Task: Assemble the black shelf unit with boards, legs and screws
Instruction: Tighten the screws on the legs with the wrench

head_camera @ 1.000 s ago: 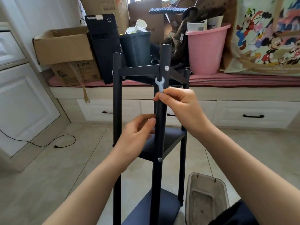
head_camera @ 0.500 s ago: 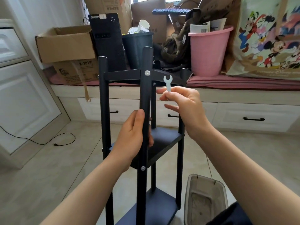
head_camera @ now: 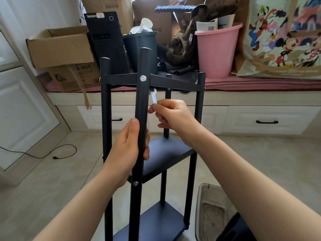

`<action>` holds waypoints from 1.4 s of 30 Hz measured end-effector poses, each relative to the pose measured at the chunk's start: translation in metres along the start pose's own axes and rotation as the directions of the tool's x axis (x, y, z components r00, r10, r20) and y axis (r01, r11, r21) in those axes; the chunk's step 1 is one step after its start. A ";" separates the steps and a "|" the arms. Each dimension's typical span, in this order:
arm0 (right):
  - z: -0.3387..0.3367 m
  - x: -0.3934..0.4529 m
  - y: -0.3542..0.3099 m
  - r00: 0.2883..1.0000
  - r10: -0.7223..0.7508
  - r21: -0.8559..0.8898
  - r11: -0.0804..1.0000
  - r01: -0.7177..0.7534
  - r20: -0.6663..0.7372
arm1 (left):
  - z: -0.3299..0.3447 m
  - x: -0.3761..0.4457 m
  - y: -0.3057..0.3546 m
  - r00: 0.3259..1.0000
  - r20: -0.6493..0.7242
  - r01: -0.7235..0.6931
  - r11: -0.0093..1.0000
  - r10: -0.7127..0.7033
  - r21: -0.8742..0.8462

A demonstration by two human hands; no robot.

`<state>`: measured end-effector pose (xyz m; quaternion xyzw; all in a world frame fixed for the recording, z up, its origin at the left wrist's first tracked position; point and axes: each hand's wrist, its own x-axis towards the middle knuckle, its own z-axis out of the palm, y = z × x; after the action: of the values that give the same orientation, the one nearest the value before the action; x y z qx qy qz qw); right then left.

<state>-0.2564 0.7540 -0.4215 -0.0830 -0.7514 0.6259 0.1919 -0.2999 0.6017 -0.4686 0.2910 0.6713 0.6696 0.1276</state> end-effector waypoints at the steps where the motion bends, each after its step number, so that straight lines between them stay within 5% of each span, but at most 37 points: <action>1: 0.000 0.001 -0.001 1.000 -0.005 0.007 1.000 0.005 0.000 | 0.000 -0.001 0.000 1.000 0.008 0.003 1.000 -0.003 -0.006; 16: 0.022 0.018 0.004 0.944 -0.298 -0.146 0.950 0.278 -0.143 | -0.007 0.007 0.005 0.995 -0.045 0.083 0.993 -0.088 -0.089; 27: 0.025 0.026 0.007 0.947 -0.268 -0.167 0.956 0.239 -0.176 | -0.011 0.004 0.009 0.995 -0.019 0.096 0.989 -0.099 -0.110; 42: 0.033 0.026 0.008 0.870 -0.412 -0.167 0.910 0.379 -0.270 | -0.007 0.000 0.007 0.997 0.039 0.067 0.996 -0.065 -0.056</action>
<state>-0.2942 0.7352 -0.4291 -0.0312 -0.7475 0.5114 0.4228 -0.3020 0.5957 -0.4615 0.2773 0.6586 0.6785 0.1704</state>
